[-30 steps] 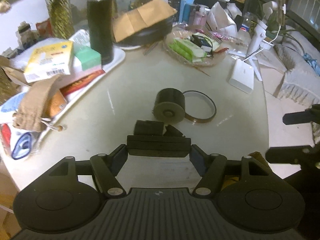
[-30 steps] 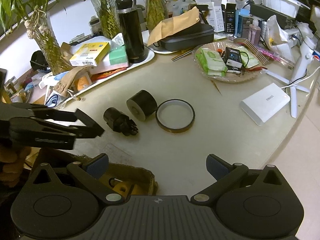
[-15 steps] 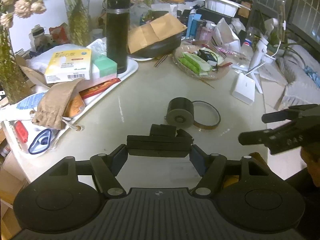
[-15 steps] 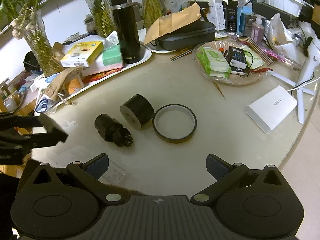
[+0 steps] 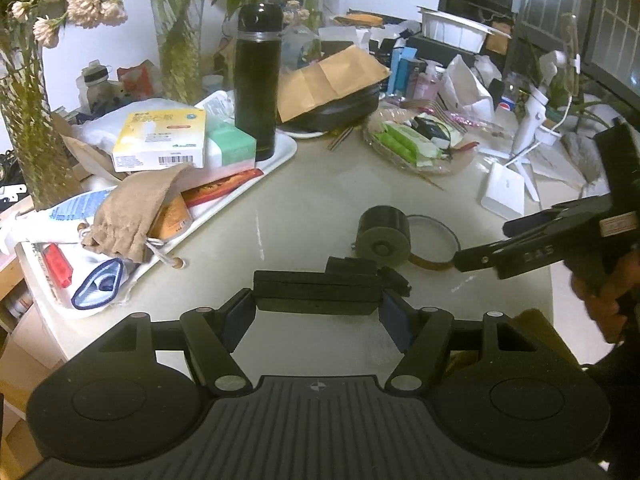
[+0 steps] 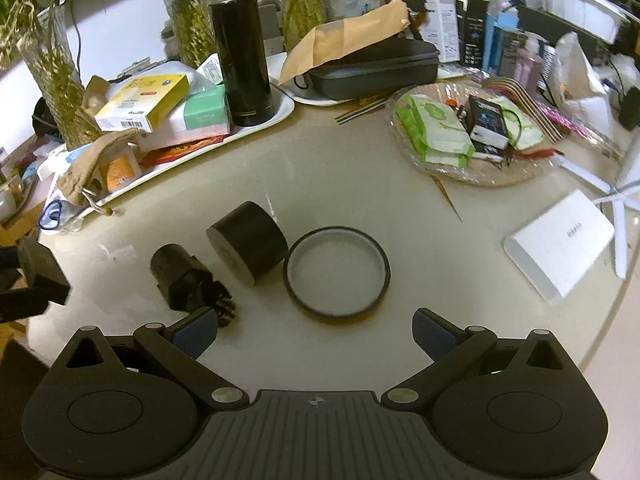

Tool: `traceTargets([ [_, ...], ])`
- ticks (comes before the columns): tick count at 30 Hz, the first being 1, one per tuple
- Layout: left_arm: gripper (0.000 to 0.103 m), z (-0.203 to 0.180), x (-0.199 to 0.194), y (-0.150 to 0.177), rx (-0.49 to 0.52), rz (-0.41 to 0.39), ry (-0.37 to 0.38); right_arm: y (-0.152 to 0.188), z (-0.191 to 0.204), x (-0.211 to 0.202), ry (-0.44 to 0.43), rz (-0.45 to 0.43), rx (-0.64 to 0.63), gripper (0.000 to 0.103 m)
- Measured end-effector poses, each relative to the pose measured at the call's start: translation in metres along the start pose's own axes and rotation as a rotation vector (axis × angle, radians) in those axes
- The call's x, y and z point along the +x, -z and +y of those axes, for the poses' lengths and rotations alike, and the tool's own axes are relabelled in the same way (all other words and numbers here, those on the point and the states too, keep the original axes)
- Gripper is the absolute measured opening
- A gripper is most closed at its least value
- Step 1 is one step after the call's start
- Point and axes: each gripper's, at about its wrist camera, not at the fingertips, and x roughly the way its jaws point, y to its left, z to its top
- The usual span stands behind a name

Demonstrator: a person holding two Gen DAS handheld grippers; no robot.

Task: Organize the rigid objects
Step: 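Grasp the amber-edged tape ring with the right gripper while the left gripper holds the block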

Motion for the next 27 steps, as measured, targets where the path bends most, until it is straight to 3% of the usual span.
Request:
traceTargets([
  [15, 0.067, 0.004, 0.001, 0.002, -0.039, -0.016, 0.058, -0.013, -0.018, 0.064, -0.009, 0.05, -0.025, 0.103],
  [25, 0.067, 0.008, 0.001, 0.004, -0.046, -0.013, 0.048, -0.021, -0.019, 0.091, 0.016, 0.07, -0.054, 0.101],
  [27, 0.067, 0.008, 0.001, 0.004, -0.046, -0.012, 0.047, -0.022, -0.017, 0.093, 0.025, 0.062, -0.069, 0.096],
])
